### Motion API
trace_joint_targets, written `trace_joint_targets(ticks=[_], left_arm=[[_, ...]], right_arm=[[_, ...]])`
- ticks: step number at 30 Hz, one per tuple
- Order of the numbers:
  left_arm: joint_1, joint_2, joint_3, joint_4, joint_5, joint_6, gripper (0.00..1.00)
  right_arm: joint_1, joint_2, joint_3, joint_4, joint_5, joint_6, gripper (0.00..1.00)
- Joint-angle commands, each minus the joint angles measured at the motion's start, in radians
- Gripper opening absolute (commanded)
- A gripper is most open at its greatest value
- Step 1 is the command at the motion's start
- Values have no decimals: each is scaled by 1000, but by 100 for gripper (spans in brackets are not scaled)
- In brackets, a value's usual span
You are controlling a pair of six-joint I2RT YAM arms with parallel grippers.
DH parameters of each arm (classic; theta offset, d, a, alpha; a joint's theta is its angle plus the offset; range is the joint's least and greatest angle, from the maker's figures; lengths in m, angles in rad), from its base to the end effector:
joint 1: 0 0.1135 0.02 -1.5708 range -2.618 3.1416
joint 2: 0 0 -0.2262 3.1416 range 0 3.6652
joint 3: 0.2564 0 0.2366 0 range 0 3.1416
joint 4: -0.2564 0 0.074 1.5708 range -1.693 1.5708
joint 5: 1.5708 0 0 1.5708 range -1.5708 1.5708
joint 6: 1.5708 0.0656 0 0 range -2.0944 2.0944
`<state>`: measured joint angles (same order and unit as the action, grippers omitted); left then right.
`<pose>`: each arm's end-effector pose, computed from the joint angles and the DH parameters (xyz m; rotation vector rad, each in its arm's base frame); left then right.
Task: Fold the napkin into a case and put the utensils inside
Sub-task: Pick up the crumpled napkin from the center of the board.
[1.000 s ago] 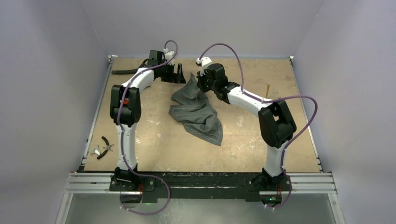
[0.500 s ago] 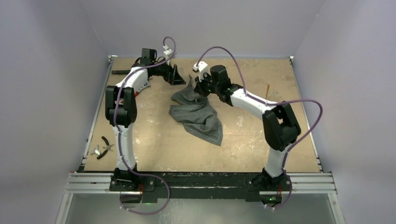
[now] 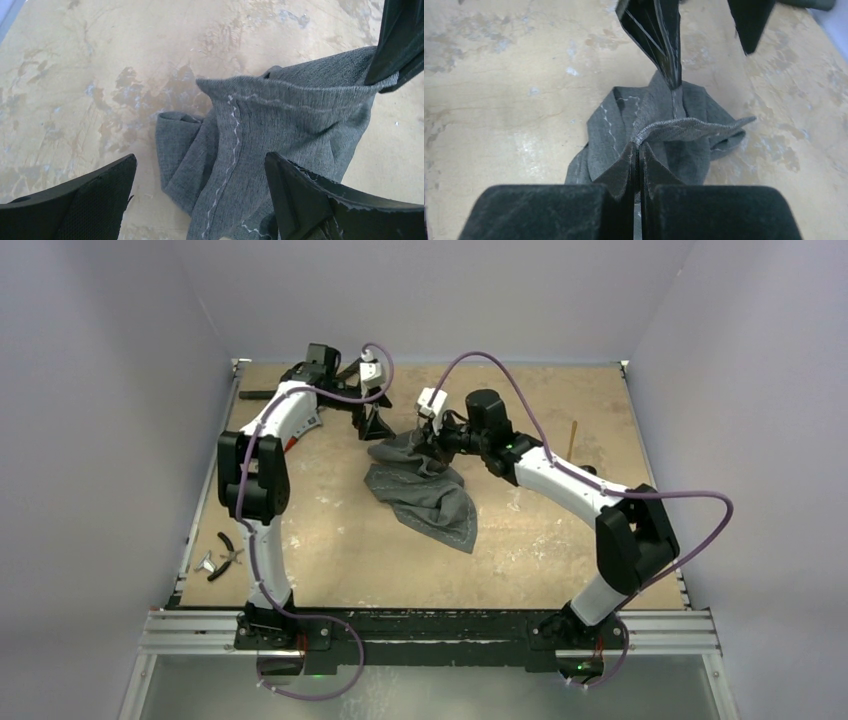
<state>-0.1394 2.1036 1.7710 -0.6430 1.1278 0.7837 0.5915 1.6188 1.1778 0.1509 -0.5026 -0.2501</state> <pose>0.4157 -0.1182 0.2058 1.2672 1.6561 -1.0292 0.3056 0.2434 0.2584 -1.0782 1.5433 0.7018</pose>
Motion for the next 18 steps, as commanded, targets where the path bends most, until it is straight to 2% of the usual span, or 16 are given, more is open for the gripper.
trace_joint_targets(ticks=[1,3,5,6,10,11,16,18], left_arm=[[-16,-61,36,-146,61,216,99],[-17,-50,88,-354,77,426,99],[-29,-20,167,-694,66,708,99],[-35,-12,195,-767,58,820,98],[-45,-125,71,-779,78,948,97],[-46,-145,41,-754,89,934,96],[-77,-176,15,-788,72,1014,91],[-86,-201,-8,-751,83,1010,87]], right_arm=[[31,13,78,-38,-116,-50,0],[45,25,106,-85,-141,-71,0],[60,28,127,-127,-147,-93,0],[64,27,130,-139,-144,-102,0],[73,23,124,-144,-140,-113,0],[73,23,120,-140,-137,-113,0],[84,-1,105,-78,-149,-90,0],[89,-12,113,-65,-167,-75,0]])
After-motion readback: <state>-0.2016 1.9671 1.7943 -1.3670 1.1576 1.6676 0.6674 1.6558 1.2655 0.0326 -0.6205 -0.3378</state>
